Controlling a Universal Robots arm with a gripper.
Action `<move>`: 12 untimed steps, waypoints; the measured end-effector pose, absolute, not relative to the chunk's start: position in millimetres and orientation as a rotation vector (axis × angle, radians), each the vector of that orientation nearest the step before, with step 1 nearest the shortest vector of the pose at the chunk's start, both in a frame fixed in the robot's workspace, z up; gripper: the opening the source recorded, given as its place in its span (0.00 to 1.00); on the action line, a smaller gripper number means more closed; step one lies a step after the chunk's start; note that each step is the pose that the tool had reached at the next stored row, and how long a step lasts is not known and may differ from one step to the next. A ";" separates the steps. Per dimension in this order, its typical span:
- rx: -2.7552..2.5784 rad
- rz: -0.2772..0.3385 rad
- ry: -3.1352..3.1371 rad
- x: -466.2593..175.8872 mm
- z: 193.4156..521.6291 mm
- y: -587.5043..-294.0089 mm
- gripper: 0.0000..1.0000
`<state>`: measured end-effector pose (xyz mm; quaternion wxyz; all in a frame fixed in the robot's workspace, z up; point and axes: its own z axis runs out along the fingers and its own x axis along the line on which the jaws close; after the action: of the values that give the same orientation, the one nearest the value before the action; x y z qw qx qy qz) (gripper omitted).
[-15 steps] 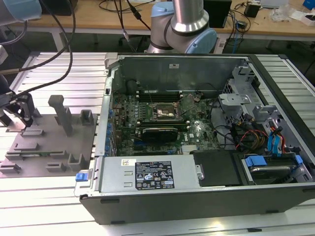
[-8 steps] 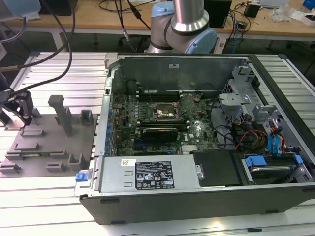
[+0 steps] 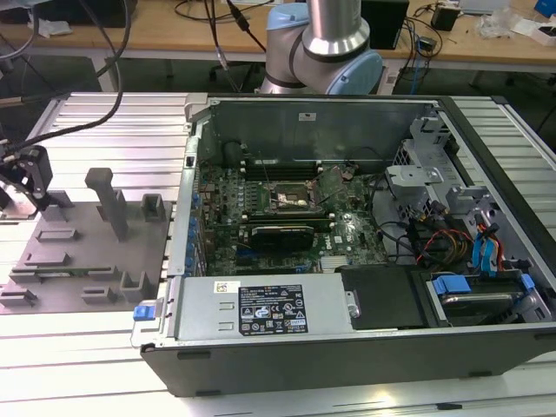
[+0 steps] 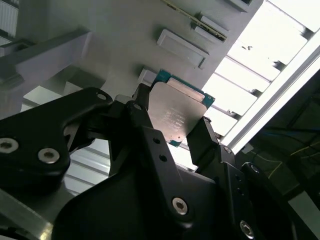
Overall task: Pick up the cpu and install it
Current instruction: 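Pick up the cpu and move it towards the insertion slot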
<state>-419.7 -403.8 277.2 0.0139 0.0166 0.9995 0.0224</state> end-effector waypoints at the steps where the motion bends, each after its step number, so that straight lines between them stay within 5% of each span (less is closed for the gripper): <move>1: 0.052 0.070 3.113 -419.7 278.3 -403.8 0.55; 12: 0.052 0.070 3.112 -419.7 292.8 -403.3 0.55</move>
<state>-419.7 -403.3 292.8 0.0140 0.0166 0.9995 0.0224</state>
